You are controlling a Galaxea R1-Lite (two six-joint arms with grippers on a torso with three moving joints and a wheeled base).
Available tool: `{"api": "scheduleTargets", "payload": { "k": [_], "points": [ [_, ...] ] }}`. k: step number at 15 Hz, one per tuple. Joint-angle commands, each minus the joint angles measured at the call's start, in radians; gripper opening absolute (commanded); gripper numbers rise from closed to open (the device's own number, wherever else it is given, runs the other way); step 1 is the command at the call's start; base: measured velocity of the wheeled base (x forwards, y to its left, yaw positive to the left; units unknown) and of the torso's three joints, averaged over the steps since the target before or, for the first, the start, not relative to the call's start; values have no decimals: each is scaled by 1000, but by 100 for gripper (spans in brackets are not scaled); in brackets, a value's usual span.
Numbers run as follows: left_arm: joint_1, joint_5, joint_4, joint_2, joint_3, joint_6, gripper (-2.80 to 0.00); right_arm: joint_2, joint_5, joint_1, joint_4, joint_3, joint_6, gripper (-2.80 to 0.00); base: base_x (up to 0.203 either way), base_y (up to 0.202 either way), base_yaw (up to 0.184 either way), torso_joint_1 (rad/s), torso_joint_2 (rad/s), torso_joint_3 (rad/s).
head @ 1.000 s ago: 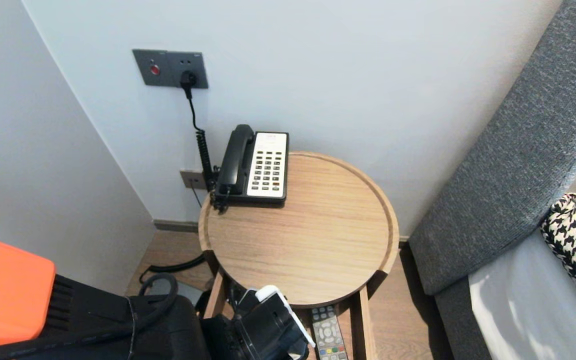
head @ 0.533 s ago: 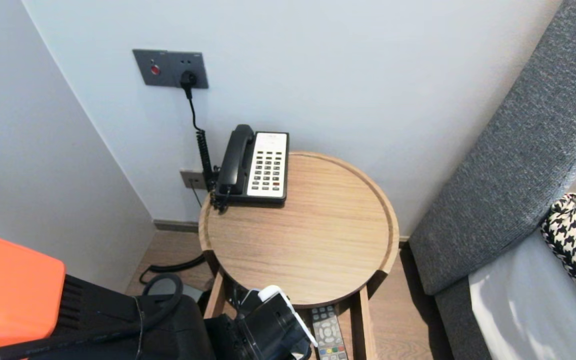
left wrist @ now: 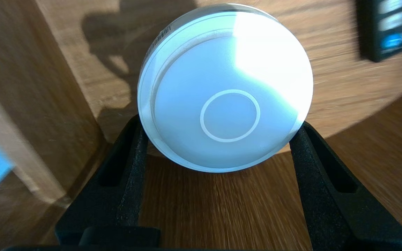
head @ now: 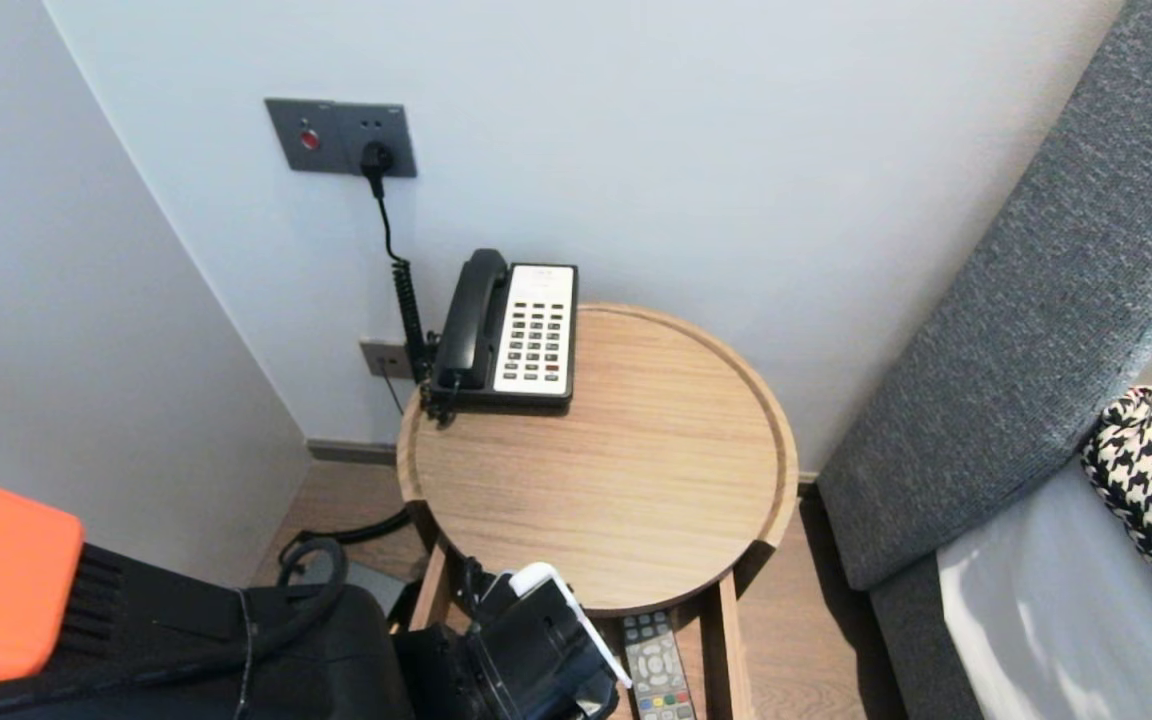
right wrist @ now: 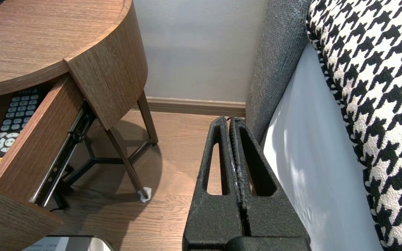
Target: Take the remote control out of the drawer one by one and place them on the table
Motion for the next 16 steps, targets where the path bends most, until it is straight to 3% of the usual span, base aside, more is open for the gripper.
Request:
{"api": "scheduleTargets", "payload": {
  "k": [1,12,16],
  "points": [
    [0,3,6,-58,-7,4,-280,1,0,0,0,11,-1,-280,0,0,0,0,0,0],
    [-11,3,114,-290,-20,51,-280,1,0,0,0,11,-1,-280,0,0,0,0,0,0],
    [19,4,213,-341,-148,77,-280,1,0,0,1,11,0,-280,0,0,0,0,0,0]
  ]
}}
